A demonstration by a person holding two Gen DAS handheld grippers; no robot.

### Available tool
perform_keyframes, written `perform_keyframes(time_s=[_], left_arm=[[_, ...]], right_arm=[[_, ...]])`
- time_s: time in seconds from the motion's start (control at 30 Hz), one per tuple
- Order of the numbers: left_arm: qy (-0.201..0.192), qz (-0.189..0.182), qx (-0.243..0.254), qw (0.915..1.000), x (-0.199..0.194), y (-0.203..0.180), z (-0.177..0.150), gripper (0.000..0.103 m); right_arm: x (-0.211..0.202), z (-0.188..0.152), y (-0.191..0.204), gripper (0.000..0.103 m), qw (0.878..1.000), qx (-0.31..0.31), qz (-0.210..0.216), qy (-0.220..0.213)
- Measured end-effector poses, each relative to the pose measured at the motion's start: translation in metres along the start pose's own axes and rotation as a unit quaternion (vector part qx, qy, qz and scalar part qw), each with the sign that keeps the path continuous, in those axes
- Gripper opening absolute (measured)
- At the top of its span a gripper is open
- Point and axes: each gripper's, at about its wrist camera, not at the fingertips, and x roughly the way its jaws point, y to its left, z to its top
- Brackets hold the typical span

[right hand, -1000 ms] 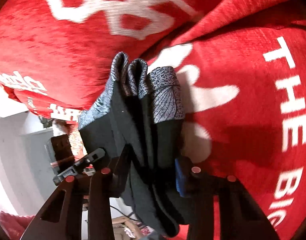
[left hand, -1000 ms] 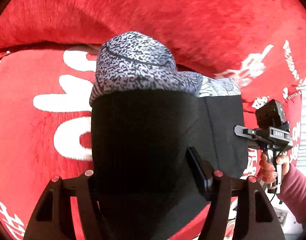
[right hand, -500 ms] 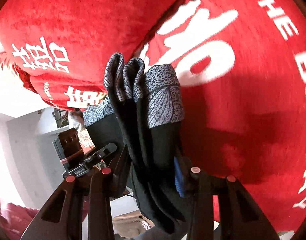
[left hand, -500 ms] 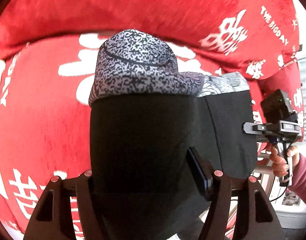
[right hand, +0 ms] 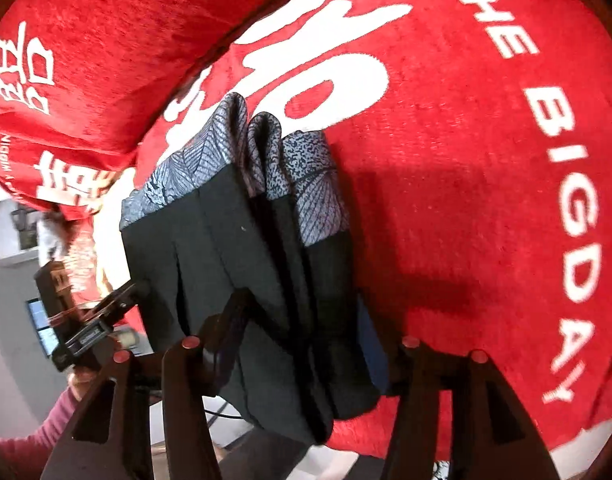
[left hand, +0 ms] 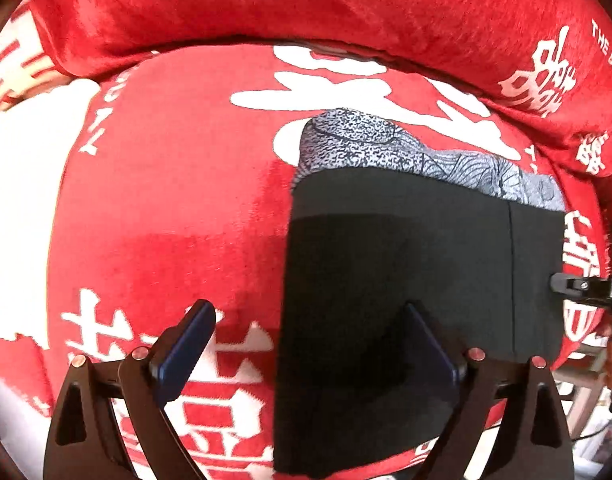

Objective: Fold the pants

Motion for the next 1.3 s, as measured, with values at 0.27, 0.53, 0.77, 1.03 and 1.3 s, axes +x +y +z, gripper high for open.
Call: perform_keyframes(time_s=[0.27, 0.53, 0.77, 1.03, 1.3], left_arm=[[0.008, 0.063, 0.010, 0.9980, -0.033, -0.023, -0.013, 0.095], [0.012, 0.075, 0.021, 0.9969, -0.066, -0.049, -0.024, 0.095], [0.016, 0.072, 0.024, 0.9970, -0.088, -0.058, -0.028, 0.103], [0.009, 0.085, 0.040, 0.9956, -0.107, -0.071, -0.030, 0.103], [0.006, 0.094, 0.033, 0.9950, -0.120, -0.073, -0.039, 0.103]], right_arm=[[-0.043, -0.034, 0.027, 0.072, 0.996, -0.002, -0.074, -0.043], [-0.068, -0.063, 0.069, 0.087, 0.992, -0.004, -0.094, -0.078], [-0.086, -0.079, 0.110, 0.103, 0.981, -0.044, -0.139, -0.124], [-0.091, -0.091, 0.142, 0.103, 0.968, -0.083, -0.202, -0.126], [-0.086, -0.104, 0.149, 0.103, 0.968, -0.064, -0.221, -0.097]])
